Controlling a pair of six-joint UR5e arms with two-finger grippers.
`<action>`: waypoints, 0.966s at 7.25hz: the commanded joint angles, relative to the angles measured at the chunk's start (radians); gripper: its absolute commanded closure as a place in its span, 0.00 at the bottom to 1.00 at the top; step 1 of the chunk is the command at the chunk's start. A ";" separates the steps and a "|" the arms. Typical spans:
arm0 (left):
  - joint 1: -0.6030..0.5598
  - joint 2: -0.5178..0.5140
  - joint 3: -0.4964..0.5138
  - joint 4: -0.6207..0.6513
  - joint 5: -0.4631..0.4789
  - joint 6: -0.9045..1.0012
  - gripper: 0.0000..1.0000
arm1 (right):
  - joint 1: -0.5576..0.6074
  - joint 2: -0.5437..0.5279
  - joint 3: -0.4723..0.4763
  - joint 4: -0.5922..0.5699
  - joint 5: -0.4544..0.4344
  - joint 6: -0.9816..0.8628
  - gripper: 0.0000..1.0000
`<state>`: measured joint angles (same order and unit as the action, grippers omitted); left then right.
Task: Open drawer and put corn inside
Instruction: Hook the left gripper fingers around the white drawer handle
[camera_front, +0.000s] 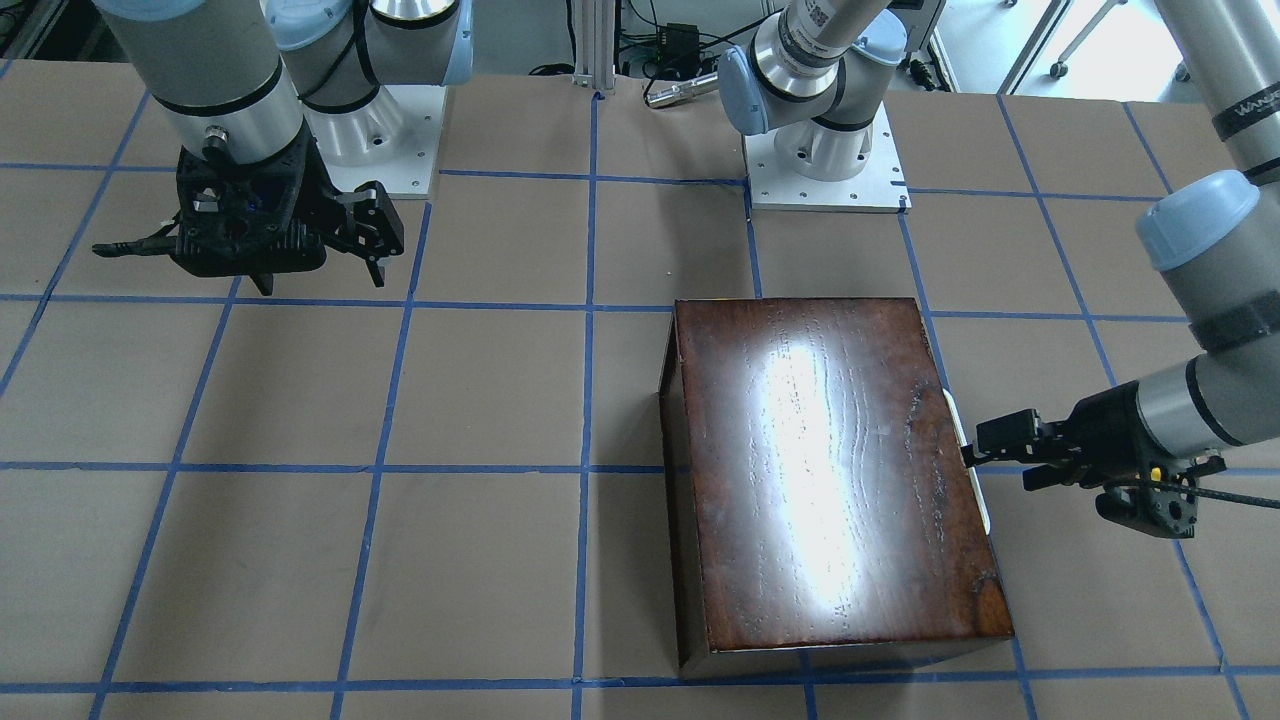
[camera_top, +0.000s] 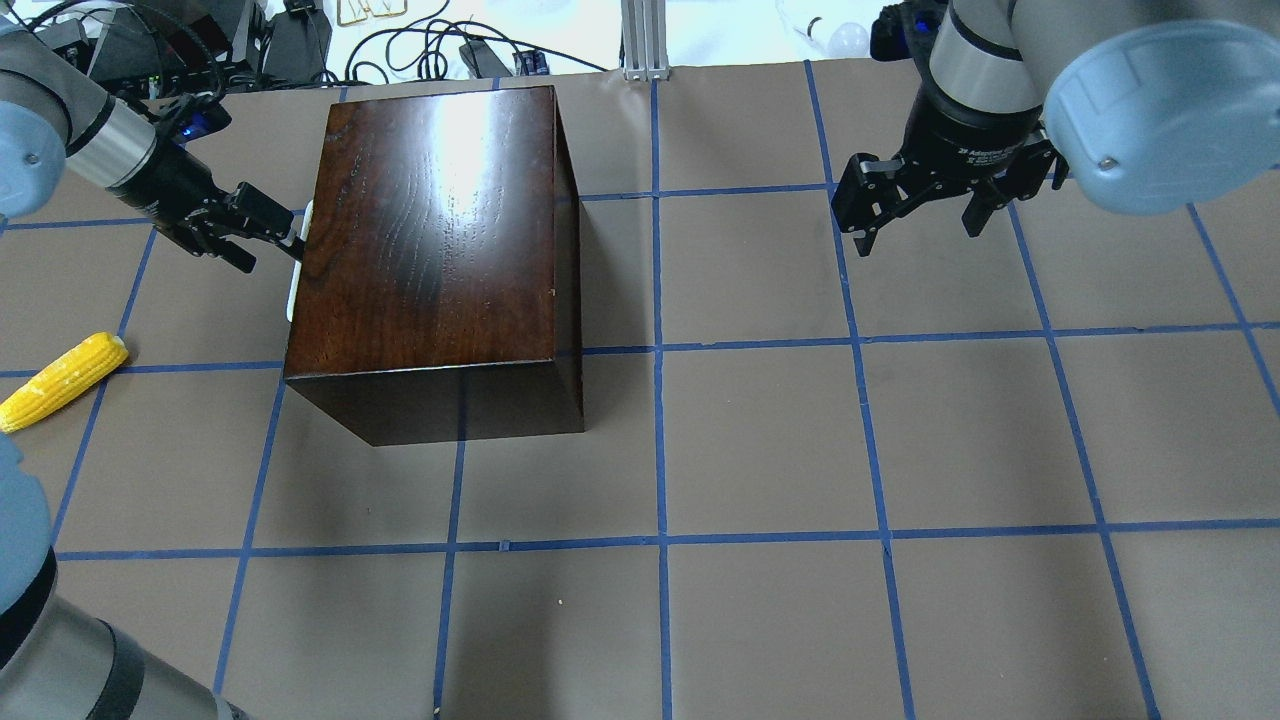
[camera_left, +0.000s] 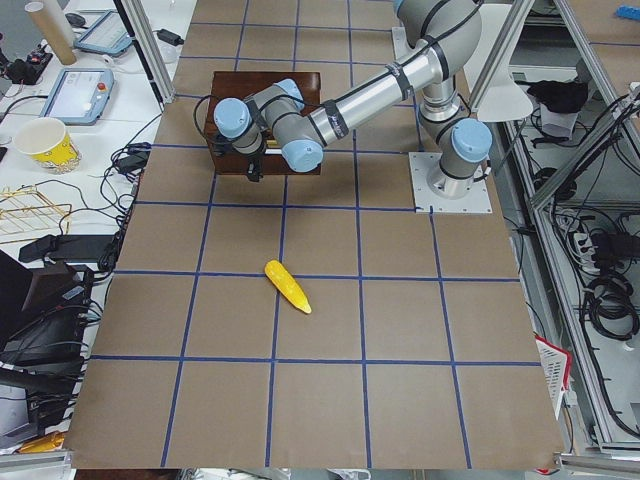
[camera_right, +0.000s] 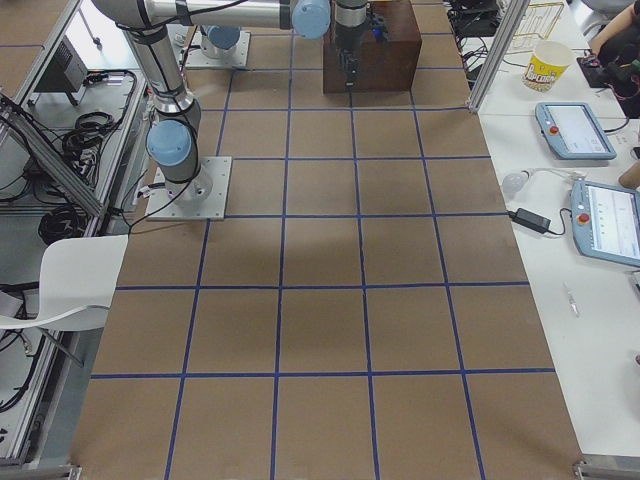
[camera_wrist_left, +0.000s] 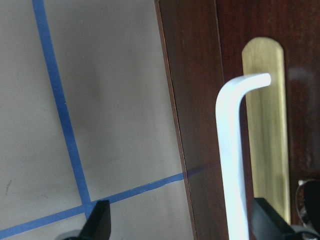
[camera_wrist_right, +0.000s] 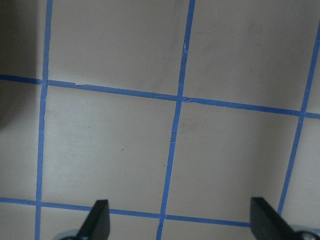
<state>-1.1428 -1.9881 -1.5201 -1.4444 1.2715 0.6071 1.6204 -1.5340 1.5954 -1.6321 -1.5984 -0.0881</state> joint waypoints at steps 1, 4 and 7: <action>0.000 -0.003 -0.002 0.001 -0.001 -0.001 0.00 | -0.002 0.000 0.000 0.000 0.000 0.001 0.00; 0.000 -0.021 -0.003 0.004 -0.003 -0.001 0.00 | 0.001 0.000 0.000 0.000 0.000 0.001 0.00; -0.003 -0.024 -0.002 0.007 0.000 0.000 0.00 | 0.001 0.000 0.000 0.000 0.000 0.001 0.00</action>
<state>-1.1464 -2.0106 -1.5230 -1.4388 1.2690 0.6059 1.6214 -1.5340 1.5958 -1.6322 -1.5984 -0.0874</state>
